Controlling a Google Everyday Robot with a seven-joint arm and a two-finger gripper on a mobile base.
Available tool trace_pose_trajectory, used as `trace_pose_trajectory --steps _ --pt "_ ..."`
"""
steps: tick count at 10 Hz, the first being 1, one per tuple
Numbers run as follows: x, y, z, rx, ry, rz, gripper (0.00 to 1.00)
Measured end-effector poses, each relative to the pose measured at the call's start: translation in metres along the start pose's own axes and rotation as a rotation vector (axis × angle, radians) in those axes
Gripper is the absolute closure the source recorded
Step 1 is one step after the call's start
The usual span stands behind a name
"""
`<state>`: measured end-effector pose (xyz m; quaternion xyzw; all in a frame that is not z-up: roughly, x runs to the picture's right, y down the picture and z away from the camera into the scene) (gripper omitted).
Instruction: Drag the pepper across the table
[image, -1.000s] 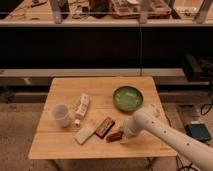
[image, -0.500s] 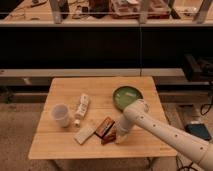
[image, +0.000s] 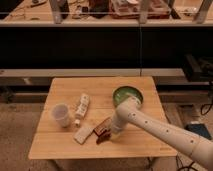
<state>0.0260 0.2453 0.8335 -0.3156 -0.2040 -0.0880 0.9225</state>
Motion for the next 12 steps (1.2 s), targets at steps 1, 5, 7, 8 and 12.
trace_pose_trajectory --steps 1,5,7,8,12 --pt "-0.002 -0.006 -0.001 0.007 0.007 -0.008 0.9" --pt "0.002 -0.042 -0.005 0.049 0.04 -0.007 0.9" --pt "0.005 -0.063 -0.006 0.072 0.056 -0.003 0.9" --pt "0.007 -0.074 -0.007 0.088 0.064 -0.001 0.9" --pt "0.001 -0.105 -0.006 0.114 0.061 -0.008 0.9"
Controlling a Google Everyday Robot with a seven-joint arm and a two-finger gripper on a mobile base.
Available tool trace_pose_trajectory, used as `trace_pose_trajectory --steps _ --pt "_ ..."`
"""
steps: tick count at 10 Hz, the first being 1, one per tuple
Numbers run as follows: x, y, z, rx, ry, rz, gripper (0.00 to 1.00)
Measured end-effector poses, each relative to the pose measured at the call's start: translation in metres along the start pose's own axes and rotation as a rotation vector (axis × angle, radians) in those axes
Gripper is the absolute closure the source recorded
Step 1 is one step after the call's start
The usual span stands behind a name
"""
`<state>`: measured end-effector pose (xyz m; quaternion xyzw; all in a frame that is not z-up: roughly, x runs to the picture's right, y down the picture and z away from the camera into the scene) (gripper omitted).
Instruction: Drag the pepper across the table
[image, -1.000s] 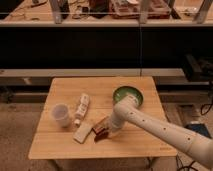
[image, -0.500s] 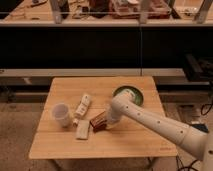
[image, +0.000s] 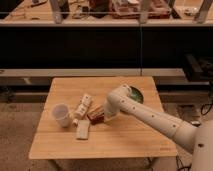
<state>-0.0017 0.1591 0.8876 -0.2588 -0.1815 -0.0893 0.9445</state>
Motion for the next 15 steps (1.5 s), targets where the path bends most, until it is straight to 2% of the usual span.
trace_pose_trajectory --steps 4,9,13,15 --pt "-0.006 -0.028 0.007 0.015 0.017 -0.032 0.9" --pt "-0.008 -0.06 0.007 0.036 0.032 -0.048 0.9" --pt "-0.008 -0.08 0.024 0.028 0.039 -0.055 0.9" --pt "-0.013 -0.094 0.029 0.04 0.041 -0.069 0.9"
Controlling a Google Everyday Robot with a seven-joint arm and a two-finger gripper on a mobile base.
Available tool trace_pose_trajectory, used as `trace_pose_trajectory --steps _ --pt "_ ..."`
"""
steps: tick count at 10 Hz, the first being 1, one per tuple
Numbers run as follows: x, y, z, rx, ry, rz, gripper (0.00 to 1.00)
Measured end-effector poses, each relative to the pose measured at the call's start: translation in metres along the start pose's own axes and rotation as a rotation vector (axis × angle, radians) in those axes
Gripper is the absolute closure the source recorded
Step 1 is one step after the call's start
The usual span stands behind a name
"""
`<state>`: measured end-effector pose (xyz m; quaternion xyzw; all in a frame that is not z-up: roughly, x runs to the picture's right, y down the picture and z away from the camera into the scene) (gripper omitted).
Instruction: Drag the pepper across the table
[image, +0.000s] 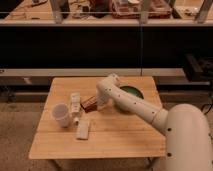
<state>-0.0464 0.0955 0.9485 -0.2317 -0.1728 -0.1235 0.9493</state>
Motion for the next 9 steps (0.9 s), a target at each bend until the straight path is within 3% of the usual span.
trace_pose_trajectory --steps 9 --pt "-0.004 -0.042 0.009 0.037 0.034 -0.044 0.9"
